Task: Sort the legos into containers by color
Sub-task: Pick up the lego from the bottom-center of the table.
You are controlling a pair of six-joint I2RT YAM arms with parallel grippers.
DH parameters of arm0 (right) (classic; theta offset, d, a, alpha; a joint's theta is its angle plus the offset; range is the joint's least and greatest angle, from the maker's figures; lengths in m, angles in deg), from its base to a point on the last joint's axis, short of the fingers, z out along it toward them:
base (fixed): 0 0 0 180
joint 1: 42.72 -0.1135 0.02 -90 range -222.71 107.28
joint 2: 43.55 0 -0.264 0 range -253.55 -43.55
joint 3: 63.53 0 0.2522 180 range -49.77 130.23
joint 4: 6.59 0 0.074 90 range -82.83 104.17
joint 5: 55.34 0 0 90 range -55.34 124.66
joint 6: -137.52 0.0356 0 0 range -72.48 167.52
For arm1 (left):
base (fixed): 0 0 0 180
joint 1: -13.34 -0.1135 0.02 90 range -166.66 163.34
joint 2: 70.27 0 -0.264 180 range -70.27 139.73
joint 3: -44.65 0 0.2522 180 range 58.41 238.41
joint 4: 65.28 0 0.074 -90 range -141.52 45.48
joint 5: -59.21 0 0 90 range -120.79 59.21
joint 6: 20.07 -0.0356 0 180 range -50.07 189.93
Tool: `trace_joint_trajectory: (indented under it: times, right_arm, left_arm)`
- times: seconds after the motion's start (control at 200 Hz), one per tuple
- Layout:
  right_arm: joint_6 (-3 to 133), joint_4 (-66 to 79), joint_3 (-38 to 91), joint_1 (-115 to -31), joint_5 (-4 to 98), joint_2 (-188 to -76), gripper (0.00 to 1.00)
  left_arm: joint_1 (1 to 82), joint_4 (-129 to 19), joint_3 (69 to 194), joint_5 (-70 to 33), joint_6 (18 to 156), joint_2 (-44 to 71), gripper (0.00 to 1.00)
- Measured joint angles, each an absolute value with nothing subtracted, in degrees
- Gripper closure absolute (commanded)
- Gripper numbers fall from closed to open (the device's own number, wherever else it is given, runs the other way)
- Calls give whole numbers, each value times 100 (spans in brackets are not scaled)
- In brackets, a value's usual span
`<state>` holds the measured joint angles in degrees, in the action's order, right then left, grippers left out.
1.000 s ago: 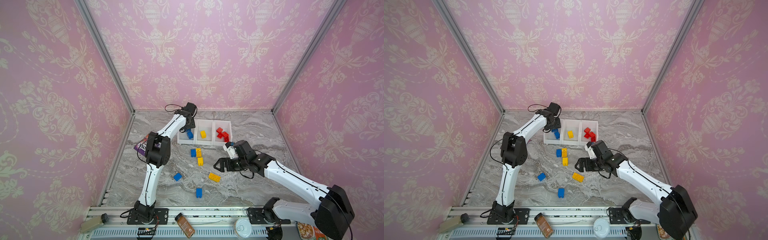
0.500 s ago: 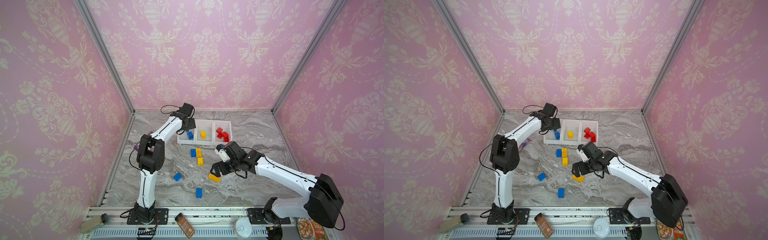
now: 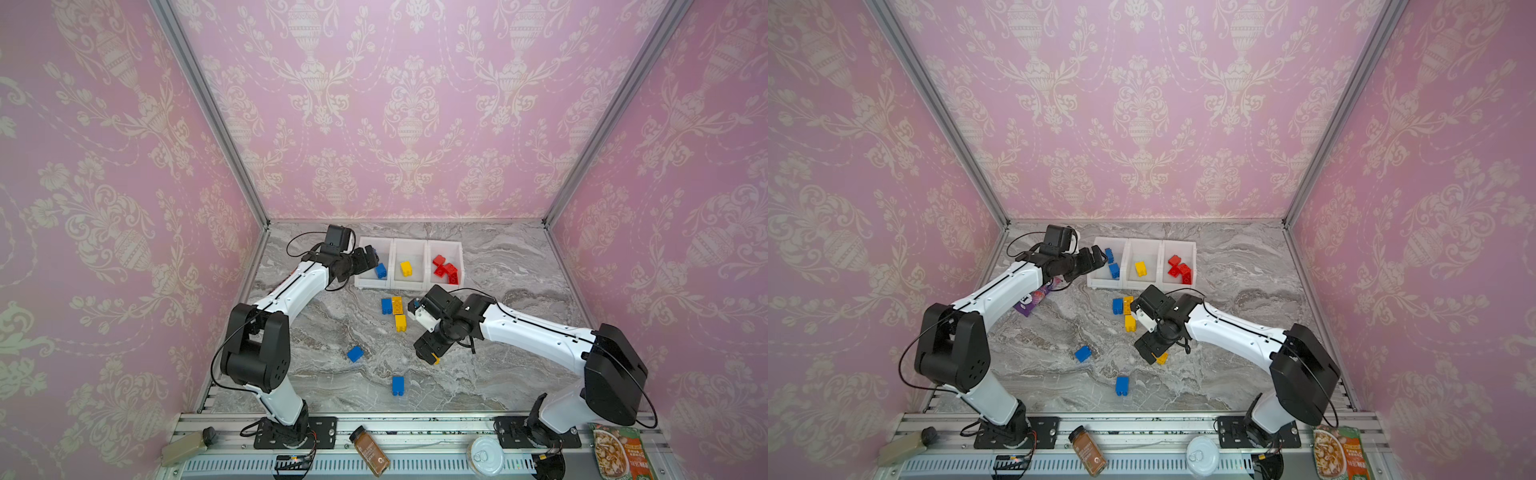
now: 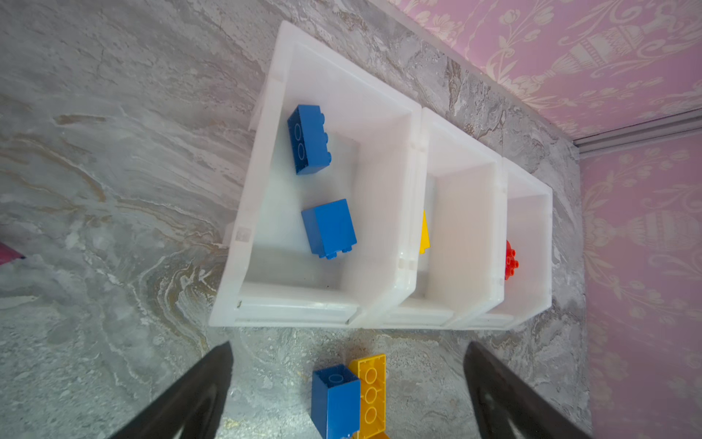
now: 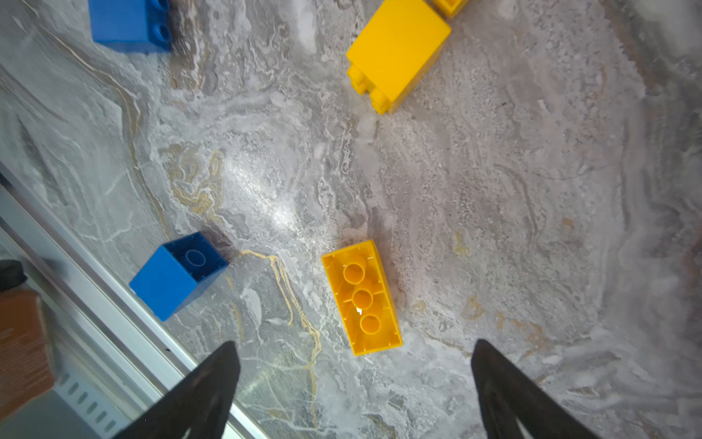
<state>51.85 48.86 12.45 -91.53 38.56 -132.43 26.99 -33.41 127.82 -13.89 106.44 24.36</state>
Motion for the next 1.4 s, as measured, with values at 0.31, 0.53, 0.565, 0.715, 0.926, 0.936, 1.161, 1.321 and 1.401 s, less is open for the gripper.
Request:
trace_joint_trajectory:
  times: [0.31, 0.53, 0.565, 0.715, 0.926, 0.936, 1.161, 1.321, 1.401]
  right_arm:
    - [4768, 4943, 1258, -9396, 3480, -13881, 24]
    - [4724, 4895, 1304, -9483, 3373, -14237, 34]
    - [4729, 4886, 1308, -9490, 3356, -14286, 35]
    - [4731, 4834, 1317, -9505, 3319, -14436, 42]
    - [4740, 4816, 1319, -9523, 3251, -14465, 58]
    - [4735, 4818, 1319, -9525, 3235, -14465, 59]
    - [4744, 4827, 1385, -9536, 3126, -14467, 75]
    - [4748, 4851, 1391, -9536, 3087, -14467, 78]
    - [4748, 4864, 1391, -9536, 3069, -14463, 78]
  left_arm:
    - [2305, -4080, 11635, -372, 10906, 1588, 1]
    - [2211, -4052, 11611, -206, 10812, 1435, 1]
    - [2207, -4041, 11604, -187, 10804, 1429, 1]
    - [2200, -3990, 11506, -101, 10771, 1415, 1]
    - [2115, -3964, 11449, -49, 10723, 1415, 1]
    - [2109, -3966, 11449, -47, 10723, 1415, 1]
    - [2100, -3879, 11449, -40, 10662, 1415, 1]
    - [2074, -3663, 11451, 4, 10530, 1415, 1]
    - [2041, -3584, 11451, 4, 10478, 1415, 1]
